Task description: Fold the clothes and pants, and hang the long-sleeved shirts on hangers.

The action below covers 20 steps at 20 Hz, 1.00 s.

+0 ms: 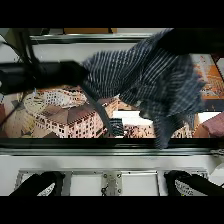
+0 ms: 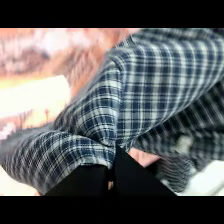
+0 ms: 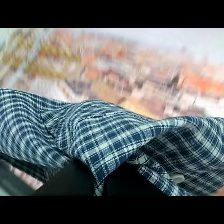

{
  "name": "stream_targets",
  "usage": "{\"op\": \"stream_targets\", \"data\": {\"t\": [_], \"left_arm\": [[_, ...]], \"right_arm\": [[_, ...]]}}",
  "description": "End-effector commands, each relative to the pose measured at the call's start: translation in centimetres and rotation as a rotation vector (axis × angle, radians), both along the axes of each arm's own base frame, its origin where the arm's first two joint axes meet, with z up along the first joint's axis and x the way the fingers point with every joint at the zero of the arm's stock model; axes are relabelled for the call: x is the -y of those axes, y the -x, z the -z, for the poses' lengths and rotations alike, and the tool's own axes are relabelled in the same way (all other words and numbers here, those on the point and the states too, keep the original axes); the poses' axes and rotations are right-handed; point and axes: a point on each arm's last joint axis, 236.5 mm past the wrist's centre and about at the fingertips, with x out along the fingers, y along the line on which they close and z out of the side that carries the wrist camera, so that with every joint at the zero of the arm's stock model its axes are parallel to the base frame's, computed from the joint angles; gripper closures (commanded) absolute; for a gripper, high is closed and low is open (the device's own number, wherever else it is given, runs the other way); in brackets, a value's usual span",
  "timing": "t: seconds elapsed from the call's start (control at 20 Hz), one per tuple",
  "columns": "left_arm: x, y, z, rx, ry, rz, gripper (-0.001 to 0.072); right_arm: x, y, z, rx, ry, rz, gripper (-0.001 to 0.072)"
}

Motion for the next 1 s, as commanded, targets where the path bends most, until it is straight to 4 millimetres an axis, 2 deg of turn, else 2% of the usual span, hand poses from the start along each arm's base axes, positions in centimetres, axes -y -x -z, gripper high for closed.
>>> {"op": "stream_targets", "data": {"t": [0.0, 0.1, 0.2, 0.25, 0.35, 0.4, 0.45, 0.5, 0.55, 0.65, 0.75, 0.85, 0.95], "left_arm": [[-0.6, 2.8, 10.1, -0.265, -0.098, 0.007, 0.0691], [-0.7, 2.3, 13.5, -0.33, -0.124, -0.01, 0.0691], [-1.7, -0.6, 15.4, -0.347, -0.122, -0.077, 0.0691], [-2.5, -3.1, 15.9, -0.339, -0.107, -0.128, 0.069], [-4.7, -8.1, 16.4, -0.312, -0.082, -0.226, 0.069], [-6.2, -10.7, 16.7, -0.302, -0.071, -0.277, 0.069], [-7.9, -12.6, 17.0, -0.306, -0.067, -0.321, 0.0628], [-9.8, -14.2, 17.4, -0.322, -0.064, -0.36, 0.031], [-11.6, -15.0, 17.6, -0.344, -0.065, -0.388, 0.0157], [-14.4, -15.1, 17.9, -0.392, -0.075, -0.421, 0.0165], [-15.6, -14.5, 17.7, -0.39, -0.115, -0.431, 0.0166], [-14.9, -13.4, 17.5, -0.379, -0.186, -0.396, 0.0166], [-12.3, -12.2, 17.4, -0.371, -0.235, -0.321, 0.0165]], "right_arm": [[-2.4, -2.1, 11.7, -0.314, 0.144, -0.07, 0.0694], [-2.2, -5.5, 18.2, -0.398, 0.228, -0.031, 0.0694], [-1.4, -9.3, 23.0, -0.406, 0.277, 0.035, 0.068], [-1.0, -10.8, 24.5, -0.396, 0.278, 0.064, 0.0633], [-0.2, -12.8, 24.9, -0.364, 0.251, 0.108, 0.0162], [0.6, -13.5, 24.2, -0.34, 0.239, 0.132, 0.0097], [1.8, -13.9, 23.2, -0.319, 0.23, 0.156, 0.0097], [3.0, -13.8, 22.0, -0.304, 0.23, 0.176, 0.0097], [4.5, -13.2, 20.7, -0.288, 0.258, 0.189, 0.0097], [7.1, -11.4, 19.1, -0.273, 0.351, 0.197, 0.0098], [7.4, -9.8, 18.9, -0.288, 0.374, 0.195, 0.0101], [6.7, -8.8, 21.0, -0.355, 0.369, 0.201, 0.0103], [5.4, -7.9, 24.8, -0.429, 0.397, 0.162, 0.0104]]}}
